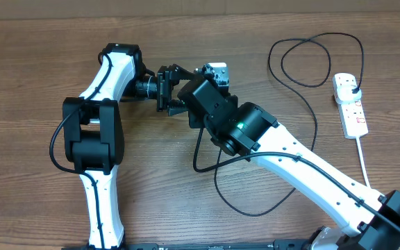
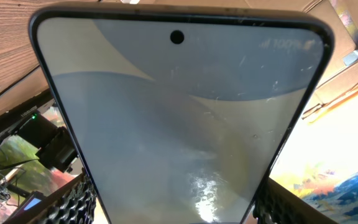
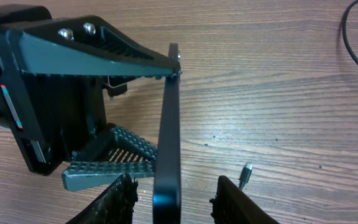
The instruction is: Plug charger to phone and switch on socket
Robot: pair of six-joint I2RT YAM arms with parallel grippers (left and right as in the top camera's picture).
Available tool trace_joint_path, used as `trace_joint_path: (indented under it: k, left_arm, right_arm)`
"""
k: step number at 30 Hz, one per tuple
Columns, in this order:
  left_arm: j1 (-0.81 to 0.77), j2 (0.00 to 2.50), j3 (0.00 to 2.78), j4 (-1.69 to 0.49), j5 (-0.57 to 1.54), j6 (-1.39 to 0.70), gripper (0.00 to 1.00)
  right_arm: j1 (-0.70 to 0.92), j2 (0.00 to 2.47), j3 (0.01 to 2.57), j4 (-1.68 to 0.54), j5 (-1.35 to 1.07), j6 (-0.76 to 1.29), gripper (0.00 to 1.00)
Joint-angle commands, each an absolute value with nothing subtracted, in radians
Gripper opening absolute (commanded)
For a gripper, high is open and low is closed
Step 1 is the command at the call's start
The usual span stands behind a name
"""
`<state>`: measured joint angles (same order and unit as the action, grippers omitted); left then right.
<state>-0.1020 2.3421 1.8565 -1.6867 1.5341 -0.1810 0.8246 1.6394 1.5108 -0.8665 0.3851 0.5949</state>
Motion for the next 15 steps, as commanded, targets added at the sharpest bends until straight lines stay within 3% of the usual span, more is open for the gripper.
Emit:
trace_joint_path:
  k: [1,15]
  left_arm:
    - [-0.099,2.339,1.858,-1.691,1.582,-0.187,0.69]
    - [-0.099,2.339,1.858,-1.691,1.582,-0.188,0.69]
  right_arm:
    - [0.824,1.651,1.544,-0.857,0.404,0.595,0.4]
    - [0.824,1.652,1.544,-0.852,0.426,0.595,0.35]
